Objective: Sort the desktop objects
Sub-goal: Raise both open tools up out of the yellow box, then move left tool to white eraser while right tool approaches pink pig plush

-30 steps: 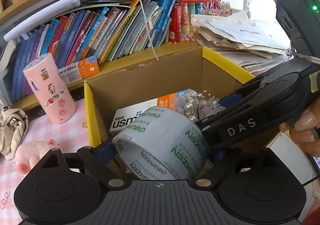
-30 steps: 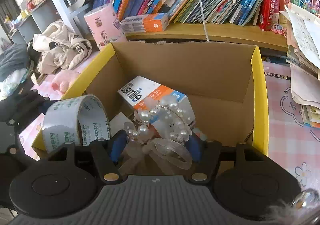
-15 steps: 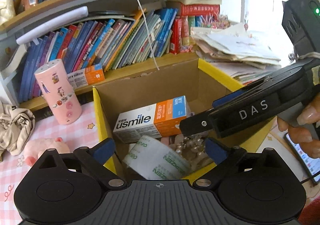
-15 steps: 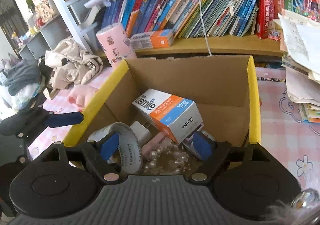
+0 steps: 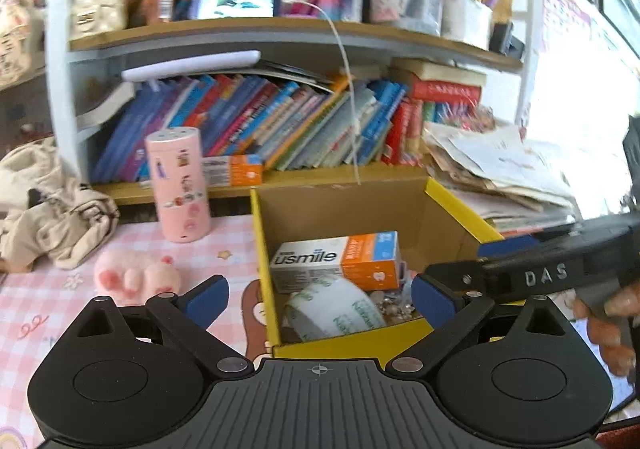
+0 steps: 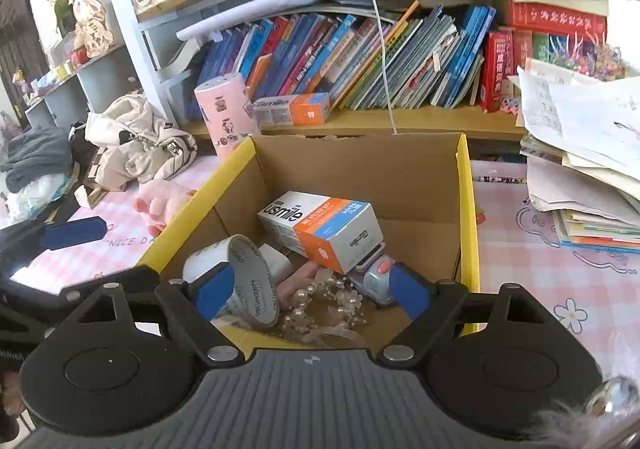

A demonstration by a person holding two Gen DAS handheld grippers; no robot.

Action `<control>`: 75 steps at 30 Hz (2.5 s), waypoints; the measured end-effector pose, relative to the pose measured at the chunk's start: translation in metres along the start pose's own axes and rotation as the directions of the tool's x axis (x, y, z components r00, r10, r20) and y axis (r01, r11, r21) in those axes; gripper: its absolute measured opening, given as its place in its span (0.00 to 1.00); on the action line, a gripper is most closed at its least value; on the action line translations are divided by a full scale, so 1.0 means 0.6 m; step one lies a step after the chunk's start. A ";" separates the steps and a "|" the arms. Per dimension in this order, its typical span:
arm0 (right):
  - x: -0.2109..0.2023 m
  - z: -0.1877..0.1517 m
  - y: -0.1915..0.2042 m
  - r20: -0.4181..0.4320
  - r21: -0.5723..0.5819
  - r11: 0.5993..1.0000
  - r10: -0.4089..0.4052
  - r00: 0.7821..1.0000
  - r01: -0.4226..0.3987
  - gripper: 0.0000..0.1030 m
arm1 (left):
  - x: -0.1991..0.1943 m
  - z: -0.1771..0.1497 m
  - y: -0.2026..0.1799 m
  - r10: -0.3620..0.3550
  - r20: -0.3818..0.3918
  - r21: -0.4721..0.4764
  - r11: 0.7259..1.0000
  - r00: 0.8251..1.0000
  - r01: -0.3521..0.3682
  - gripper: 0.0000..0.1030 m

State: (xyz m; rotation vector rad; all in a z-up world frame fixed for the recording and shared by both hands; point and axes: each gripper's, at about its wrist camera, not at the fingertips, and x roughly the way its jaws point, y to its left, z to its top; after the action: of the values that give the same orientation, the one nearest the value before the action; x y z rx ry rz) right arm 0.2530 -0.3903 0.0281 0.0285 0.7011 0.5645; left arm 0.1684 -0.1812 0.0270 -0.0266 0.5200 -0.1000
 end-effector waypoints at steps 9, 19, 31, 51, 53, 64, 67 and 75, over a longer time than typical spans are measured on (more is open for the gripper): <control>-0.027 -0.041 0.022 0.048 -0.008 0.999 -0.050 0.998 0.050 0.83 | -0.040 -0.020 0.009 0.027 0.068 -0.038 0.999 0.997 -0.024 0.97; -0.048 -0.067 0.063 0.076 -0.059 0.992 -0.111 0.991 0.116 0.85 | -0.054 -0.041 0.016 -0.019 0.053 -0.025 0.999 0.998 0.020 0.97; -0.049 -0.087 0.127 0.031 0.003 0.983 -0.185 0.982 0.185 0.85 | -0.065 -0.045 0.071 -0.116 0.045 0.001 0.993 0.992 0.116 0.97; 0.010 -0.134 0.236 -0.154 0.044 0.980 -0.185 0.971 0.193 0.88 | -0.077 -0.084 0.176 -0.170 -0.064 -0.024 0.985 0.983 0.169 0.97; 0.020 -0.138 0.249 -0.172 0.045 0.983 -0.170 0.970 0.180 0.88 | -0.083 -0.089 0.188 -0.160 -0.075 -0.023 0.987 0.984 0.159 0.97; 0.082 -0.140 0.335 -0.222 0.004 0.996 -0.081 0.972 0.084 0.88 | -0.117 -0.113 0.274 -0.048 -0.121 -0.037 0.998 0.991 0.044 0.97; 0.100 -0.137 0.360 -0.227 -0.012 0.998 -0.055 0.972 0.054 0.88 | -0.128 -0.119 0.299 -0.013 -0.125 -0.040 0.999 0.992 0.008 0.97; 0.137 -0.123 0.423 -0.222 -0.069 0.997 -0.002 0.975 -0.014 0.88 | -0.150 -0.126 0.362 0.067 -0.123 -0.069 0.995 0.990 -0.076 0.97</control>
State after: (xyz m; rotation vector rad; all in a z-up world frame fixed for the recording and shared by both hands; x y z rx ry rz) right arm 0.1363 -0.1451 -0.0252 -0.0999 0.8983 0.6034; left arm 0.0721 0.0438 -0.0051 -0.0739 0.6450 -0.0120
